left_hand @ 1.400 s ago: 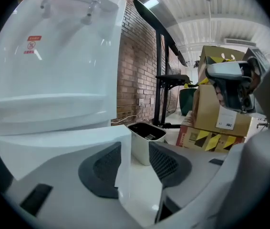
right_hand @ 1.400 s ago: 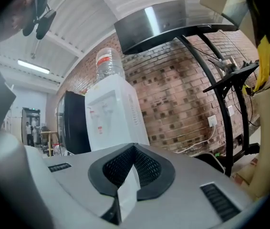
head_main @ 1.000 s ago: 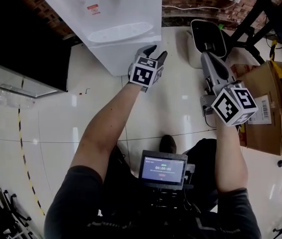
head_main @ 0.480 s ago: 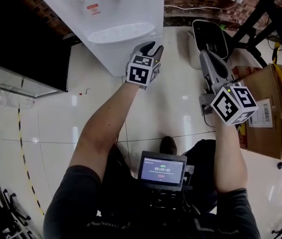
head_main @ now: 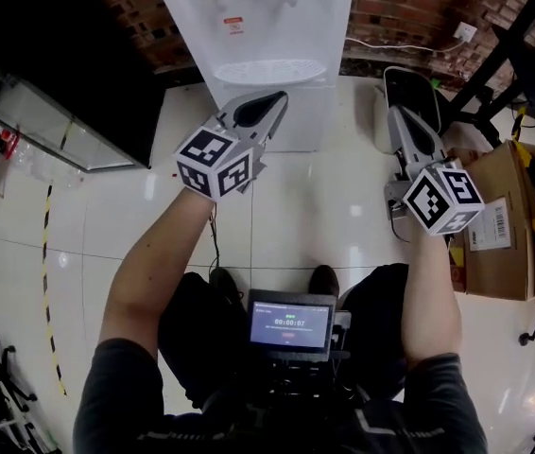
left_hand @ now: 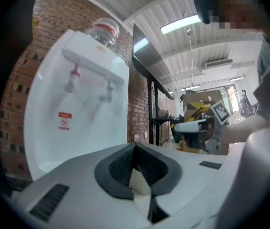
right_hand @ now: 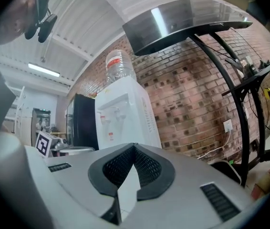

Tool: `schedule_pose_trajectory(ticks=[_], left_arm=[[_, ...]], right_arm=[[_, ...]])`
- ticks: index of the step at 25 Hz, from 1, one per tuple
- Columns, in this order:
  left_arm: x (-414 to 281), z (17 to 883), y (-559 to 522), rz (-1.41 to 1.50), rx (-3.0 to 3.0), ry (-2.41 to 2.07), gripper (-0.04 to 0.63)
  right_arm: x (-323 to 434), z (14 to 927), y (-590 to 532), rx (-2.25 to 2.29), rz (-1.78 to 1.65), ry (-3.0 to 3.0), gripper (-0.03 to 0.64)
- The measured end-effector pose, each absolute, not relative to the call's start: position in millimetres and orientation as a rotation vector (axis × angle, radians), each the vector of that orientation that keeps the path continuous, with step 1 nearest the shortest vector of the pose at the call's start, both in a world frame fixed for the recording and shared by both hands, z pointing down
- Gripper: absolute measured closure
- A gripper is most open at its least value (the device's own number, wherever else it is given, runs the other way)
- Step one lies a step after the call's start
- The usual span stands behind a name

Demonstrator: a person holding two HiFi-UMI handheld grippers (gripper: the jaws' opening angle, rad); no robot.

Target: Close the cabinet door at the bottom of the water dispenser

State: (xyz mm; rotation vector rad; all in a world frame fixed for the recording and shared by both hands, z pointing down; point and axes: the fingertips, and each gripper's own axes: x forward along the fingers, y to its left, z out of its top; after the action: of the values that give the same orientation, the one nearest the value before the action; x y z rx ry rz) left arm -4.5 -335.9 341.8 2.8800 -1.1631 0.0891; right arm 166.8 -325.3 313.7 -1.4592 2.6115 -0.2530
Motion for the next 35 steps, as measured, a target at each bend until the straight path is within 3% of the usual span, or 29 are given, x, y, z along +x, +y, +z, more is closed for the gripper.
schedule_pose_trajectory(ticks=[12, 35], left_arm=[[-173, 254, -185, -0.269, 2.654, -1.422, 0.563], [-210, 264, -177, -0.212, 2.699, -1.577, 0.563]], right_arm=[[101, 285, -240, -1.313, -0.217, 2.703, 0.604], [84, 267, -205, -1.389, -0.078, 2.727, 0.607]])
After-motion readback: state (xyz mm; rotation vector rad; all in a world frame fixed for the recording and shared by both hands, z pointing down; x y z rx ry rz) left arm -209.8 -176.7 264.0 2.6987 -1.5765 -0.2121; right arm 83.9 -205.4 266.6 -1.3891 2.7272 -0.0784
